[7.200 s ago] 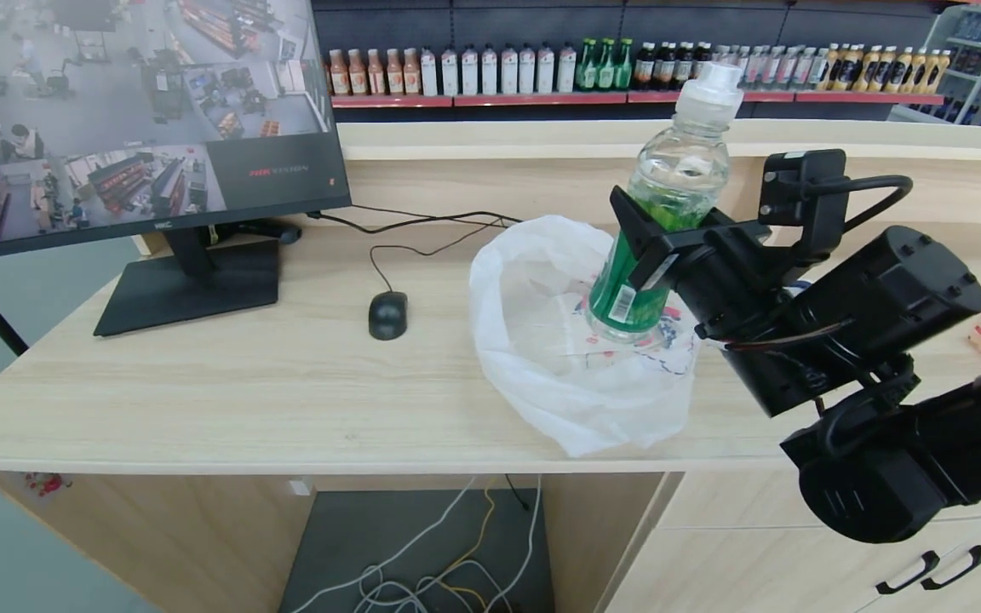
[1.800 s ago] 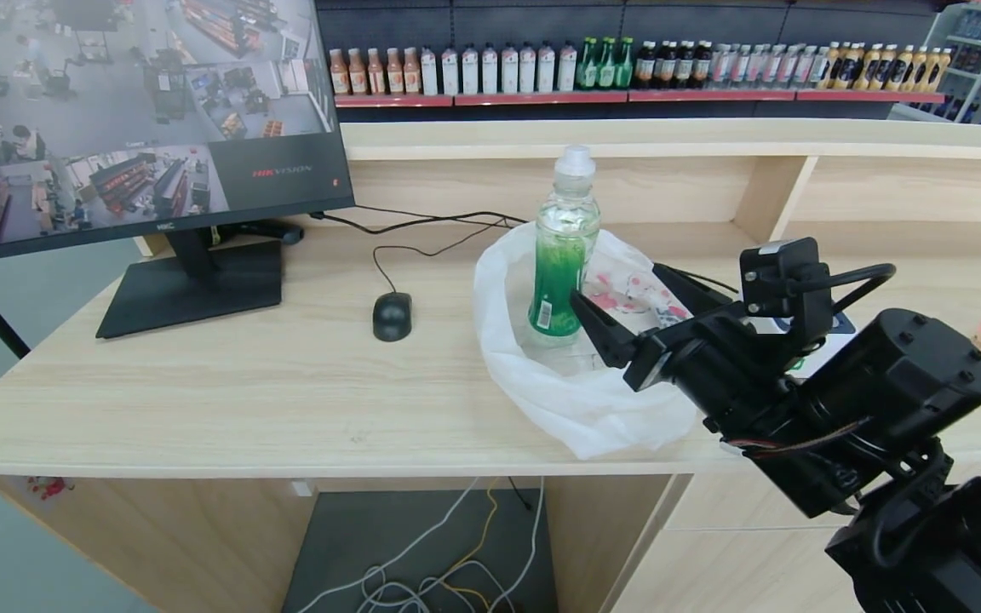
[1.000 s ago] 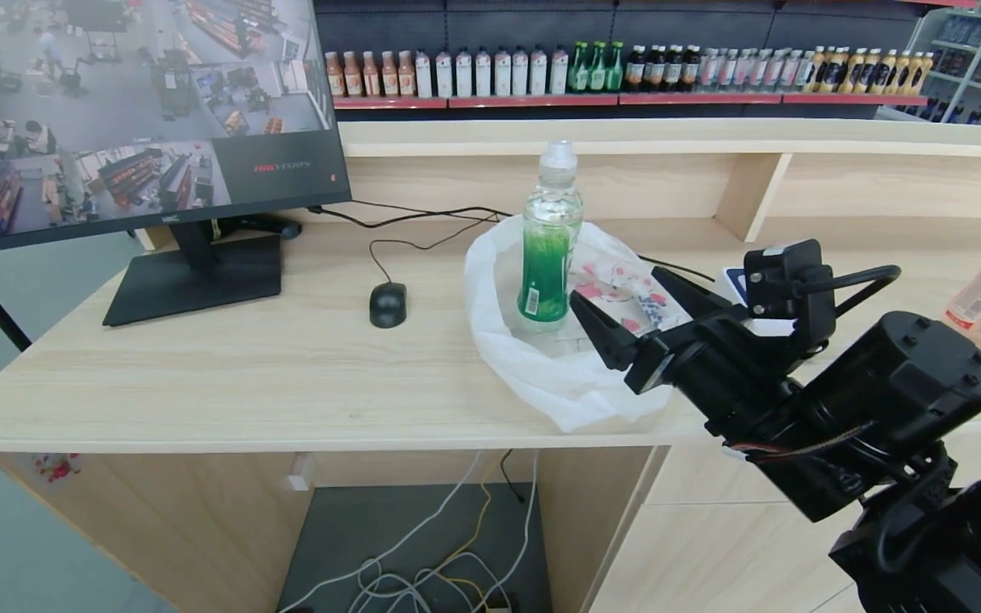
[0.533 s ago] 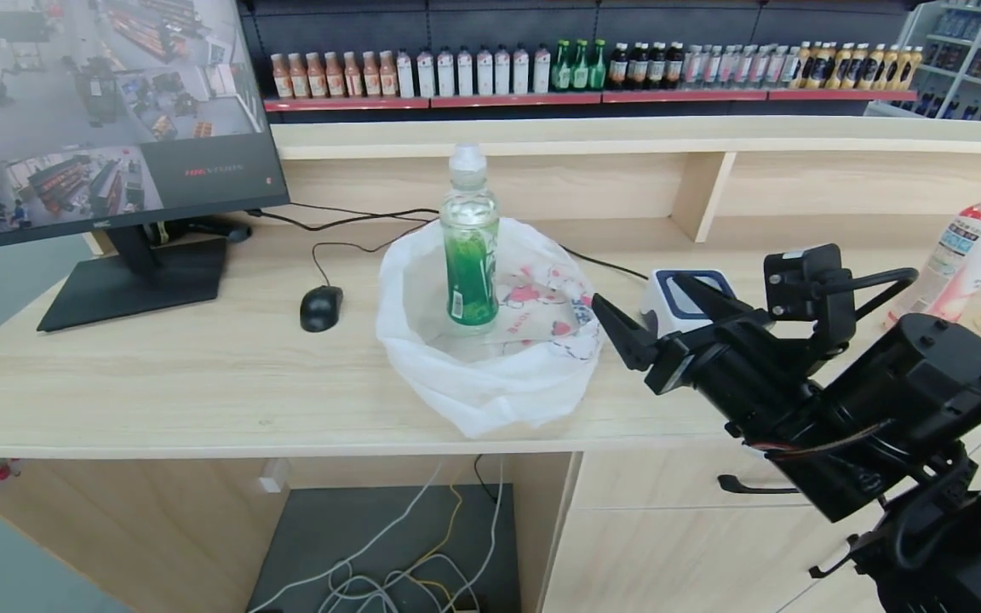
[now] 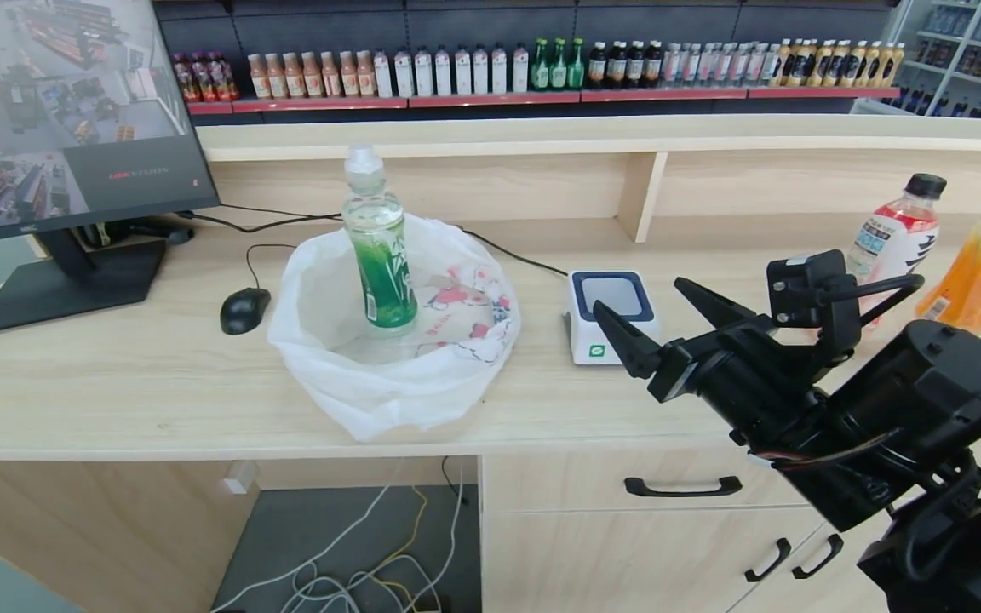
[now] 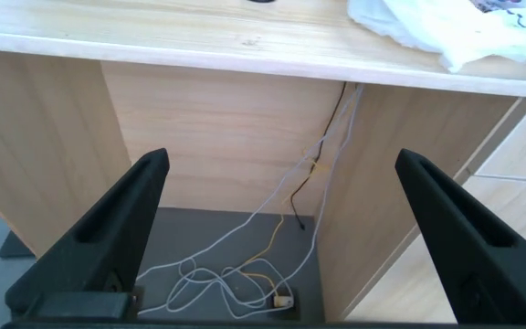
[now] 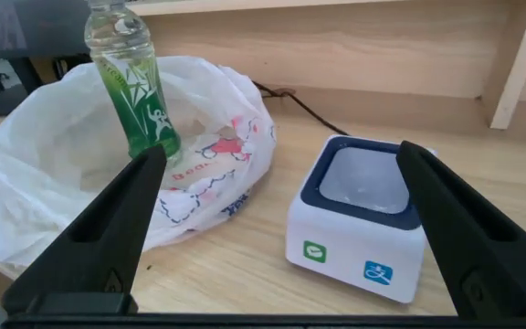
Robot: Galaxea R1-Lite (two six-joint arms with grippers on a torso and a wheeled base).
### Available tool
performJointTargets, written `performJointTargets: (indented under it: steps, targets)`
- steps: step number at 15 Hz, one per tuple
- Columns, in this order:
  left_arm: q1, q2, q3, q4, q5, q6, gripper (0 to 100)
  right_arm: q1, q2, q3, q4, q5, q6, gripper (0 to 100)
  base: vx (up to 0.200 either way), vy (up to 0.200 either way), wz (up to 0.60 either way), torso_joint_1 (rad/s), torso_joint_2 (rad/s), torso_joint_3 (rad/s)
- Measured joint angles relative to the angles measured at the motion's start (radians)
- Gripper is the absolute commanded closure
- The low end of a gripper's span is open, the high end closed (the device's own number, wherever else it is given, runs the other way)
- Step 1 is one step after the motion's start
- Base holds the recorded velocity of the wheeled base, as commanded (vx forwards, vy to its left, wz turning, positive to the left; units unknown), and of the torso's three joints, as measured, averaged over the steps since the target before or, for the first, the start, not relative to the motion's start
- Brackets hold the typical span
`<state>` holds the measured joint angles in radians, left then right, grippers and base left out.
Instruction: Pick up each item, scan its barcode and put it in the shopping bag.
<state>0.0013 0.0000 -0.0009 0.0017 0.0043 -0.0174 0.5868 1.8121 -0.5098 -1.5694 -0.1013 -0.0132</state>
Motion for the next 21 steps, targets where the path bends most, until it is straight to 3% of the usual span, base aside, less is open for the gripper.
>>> performJointTargets:
  steps: [16,21]
  targets:
    - [0.0,0.0,0.0,0.0,0.0,-0.001,0,-0.007,0.006,0.005,0.0,-0.002,0.0,0,0.0,-0.2,0.0,0.003,0.0,0.004]
    - [0.0,0.0,0.0,0.0,0.0,0.002,0,-0.005,0.007,0.01,-0.001,-0.071,-0.002,0,0.0,0.0,0.0,0.0,0.0,0.0]
